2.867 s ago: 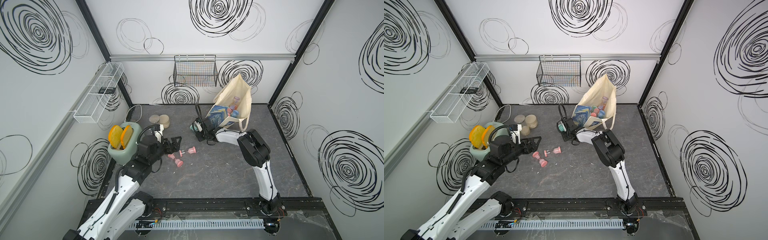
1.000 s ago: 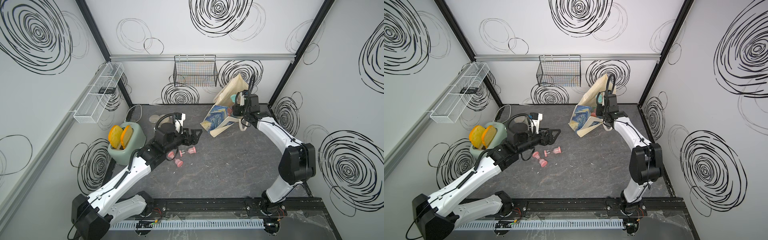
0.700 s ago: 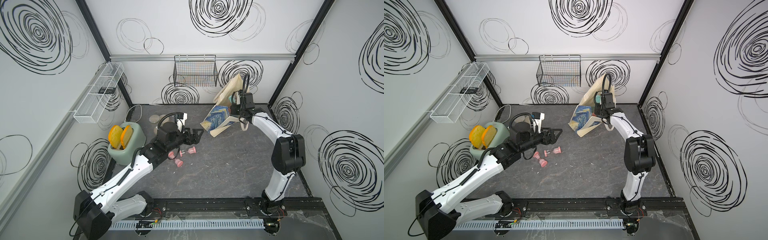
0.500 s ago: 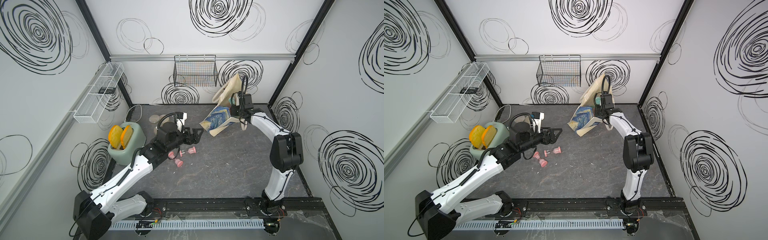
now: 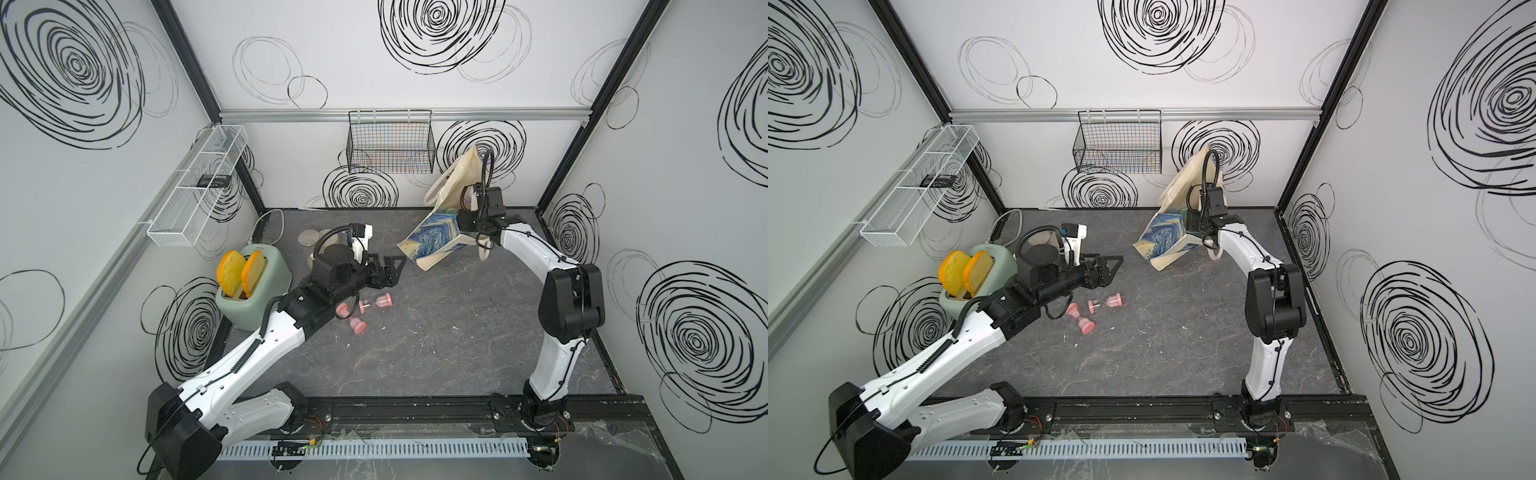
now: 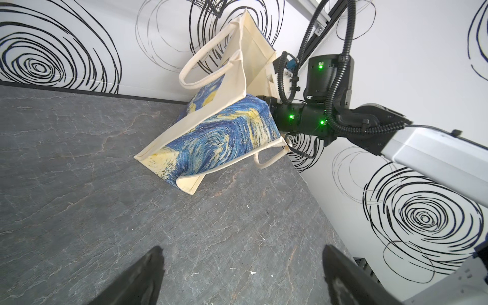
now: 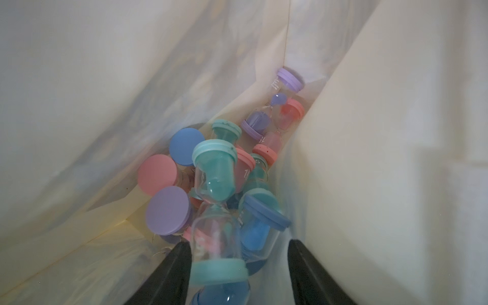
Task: Put the hourglass into the canvas bag
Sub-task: Place the hourglass in the canvas bag, then pick up the hourglass from the center of the board.
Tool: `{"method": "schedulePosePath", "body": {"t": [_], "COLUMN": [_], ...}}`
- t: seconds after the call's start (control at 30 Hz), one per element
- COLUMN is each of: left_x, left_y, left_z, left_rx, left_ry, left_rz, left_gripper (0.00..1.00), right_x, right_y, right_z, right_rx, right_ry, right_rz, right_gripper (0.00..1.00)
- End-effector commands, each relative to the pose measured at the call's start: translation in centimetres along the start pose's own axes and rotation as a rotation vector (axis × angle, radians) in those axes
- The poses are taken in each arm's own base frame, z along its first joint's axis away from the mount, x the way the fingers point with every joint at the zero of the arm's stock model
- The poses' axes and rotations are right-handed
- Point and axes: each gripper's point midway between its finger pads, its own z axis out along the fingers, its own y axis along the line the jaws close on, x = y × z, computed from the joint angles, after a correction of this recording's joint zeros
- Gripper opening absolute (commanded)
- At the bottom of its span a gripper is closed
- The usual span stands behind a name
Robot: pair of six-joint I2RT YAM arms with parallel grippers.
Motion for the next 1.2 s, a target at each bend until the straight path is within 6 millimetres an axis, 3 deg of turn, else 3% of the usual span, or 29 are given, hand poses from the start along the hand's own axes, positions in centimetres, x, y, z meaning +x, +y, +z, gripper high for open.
{"method": "schedulePosePath", "body": {"t": [0.0, 0.33, 0.53, 0.67, 0.8, 1.0, 1.17], "left_x": [-2.3, -3.1, -2.8, -2.3, -1.4, -0.2, 1.0], "left_y": [-1.1, 0.2, 2.6, 4.5, 6.3, 7.4, 8.1], "left_z": [-1.1, -3.0, -5.0, -6.7, -8.2, -9.4, -9.5], "left_rx": [0.027, -0.02, -0.088, -0.155, -0.217, -0.246, -0.258], "left_ry": [-0.087, -0.122, -0.135, -0.128, -0.115, -0.104, -0.099], "left_rz": [0.006, 0.006, -0.007, -0.006, -0.009, -0.028, -0.058], "left_gripper": [0.96, 0.96, 0.96, 0.96, 0.96, 0.96, 0.96], "right_x": [-3.2, -5.5, -4.4, -1.3, 3.9, 11.9, 17.4], "right_y": [2.2, 6.2, 11.0, 14.5, 17.9, 21.9, 23.1], "right_z": [-4.0, -9.9, -14.2, -16.5, -17.0, -15.6, -13.6], "right_rx": [-0.064, -0.127, -0.217, -0.333, -0.477, -0.663, -0.732], "right_ry": [-0.111, -0.222, -0.265, -0.277, -0.242, -0.109, -0.047], "right_rz": [-0.002, -0.042, -0.121, -0.188, -0.268, -0.377, -0.442], "right_gripper": [0.68, 0.76, 0.79, 0.81, 0.82, 0.84, 0.85]}}
